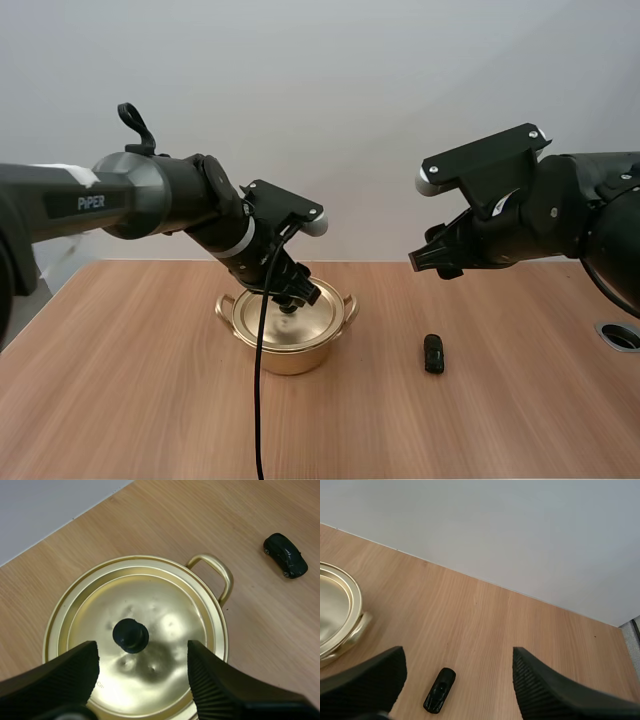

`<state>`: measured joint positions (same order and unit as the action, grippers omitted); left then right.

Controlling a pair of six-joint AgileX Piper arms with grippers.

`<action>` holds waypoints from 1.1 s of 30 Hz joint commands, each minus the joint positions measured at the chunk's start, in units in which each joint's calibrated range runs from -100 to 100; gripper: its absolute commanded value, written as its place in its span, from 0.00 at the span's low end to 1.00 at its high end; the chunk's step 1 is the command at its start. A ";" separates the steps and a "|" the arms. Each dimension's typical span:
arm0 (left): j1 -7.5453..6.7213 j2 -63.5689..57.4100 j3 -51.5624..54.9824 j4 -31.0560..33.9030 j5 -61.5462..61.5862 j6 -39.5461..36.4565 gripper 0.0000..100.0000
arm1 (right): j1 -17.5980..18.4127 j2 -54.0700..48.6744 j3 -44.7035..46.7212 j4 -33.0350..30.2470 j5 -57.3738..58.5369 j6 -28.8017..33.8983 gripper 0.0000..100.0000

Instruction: Open the pot, put the car inside, and close it

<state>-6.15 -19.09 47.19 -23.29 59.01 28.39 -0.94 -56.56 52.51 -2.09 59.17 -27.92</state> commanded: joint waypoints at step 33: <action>-0.04 14.05 -7.34 1.67 1.88 0.06 0.61 | 0.04 0.02 0.04 0.48 3.17 0.01 1.00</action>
<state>-6.15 -5.03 39.86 -21.57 60.85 28.50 -0.94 -56.56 52.51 -1.66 62.47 -27.92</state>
